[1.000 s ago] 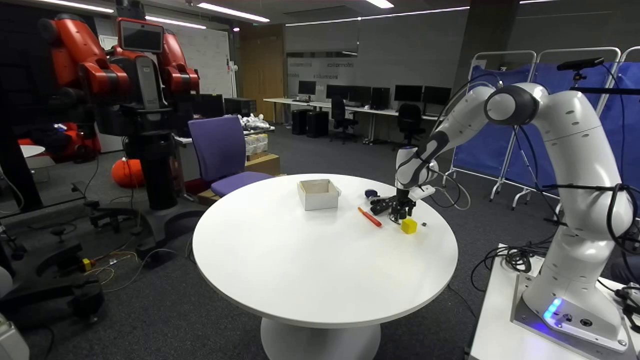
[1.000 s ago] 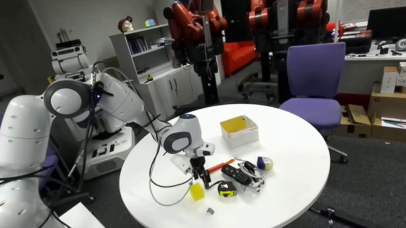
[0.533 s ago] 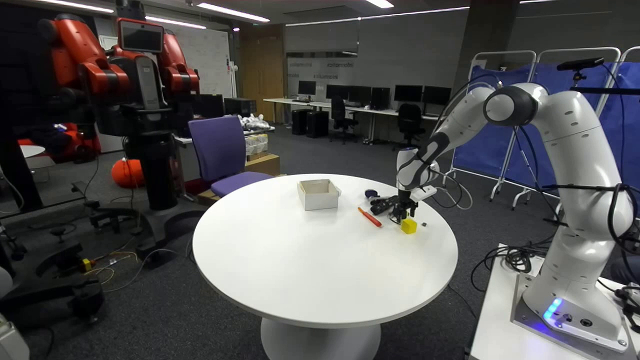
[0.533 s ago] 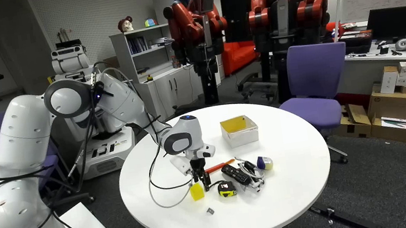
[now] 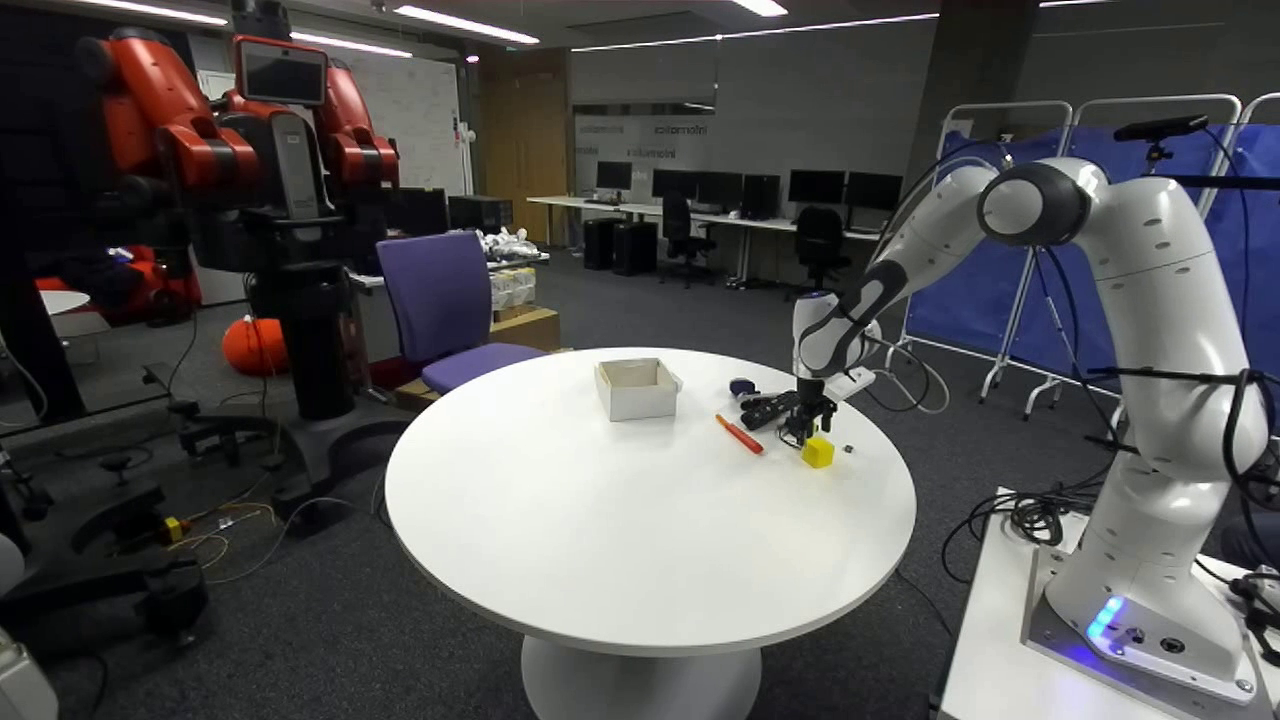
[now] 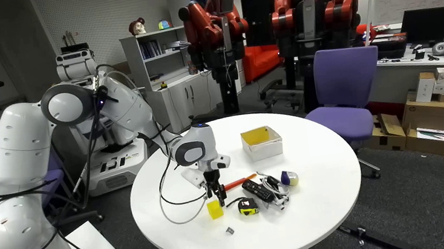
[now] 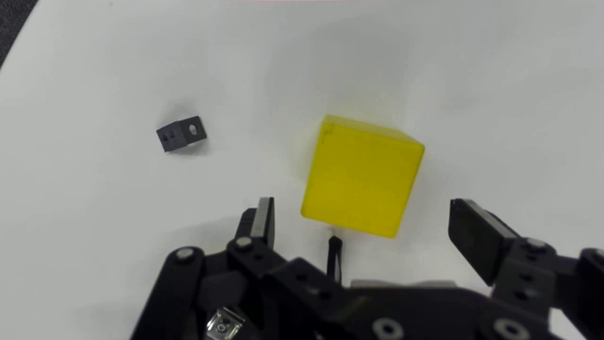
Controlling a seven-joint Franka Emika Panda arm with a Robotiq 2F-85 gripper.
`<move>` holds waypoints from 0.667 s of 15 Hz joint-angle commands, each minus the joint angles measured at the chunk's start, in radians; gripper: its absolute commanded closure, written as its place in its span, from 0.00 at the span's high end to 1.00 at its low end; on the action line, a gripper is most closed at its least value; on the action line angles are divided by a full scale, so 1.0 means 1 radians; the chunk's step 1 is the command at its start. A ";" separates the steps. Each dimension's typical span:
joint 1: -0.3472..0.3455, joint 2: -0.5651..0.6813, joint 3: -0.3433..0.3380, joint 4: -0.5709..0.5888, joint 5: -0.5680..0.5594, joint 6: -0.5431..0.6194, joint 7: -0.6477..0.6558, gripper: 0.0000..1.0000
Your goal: Push the yellow block off the table.
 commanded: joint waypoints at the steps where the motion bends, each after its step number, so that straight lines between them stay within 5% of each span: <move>1: 0.027 -0.172 -0.002 -0.141 -0.044 -0.007 -0.015 1.00; 5: 0.049 -0.241 0.001 -0.202 -0.066 -0.031 -0.002 1.00; 10: 0.025 -0.196 0.010 -0.223 -0.023 0.136 -0.008 1.00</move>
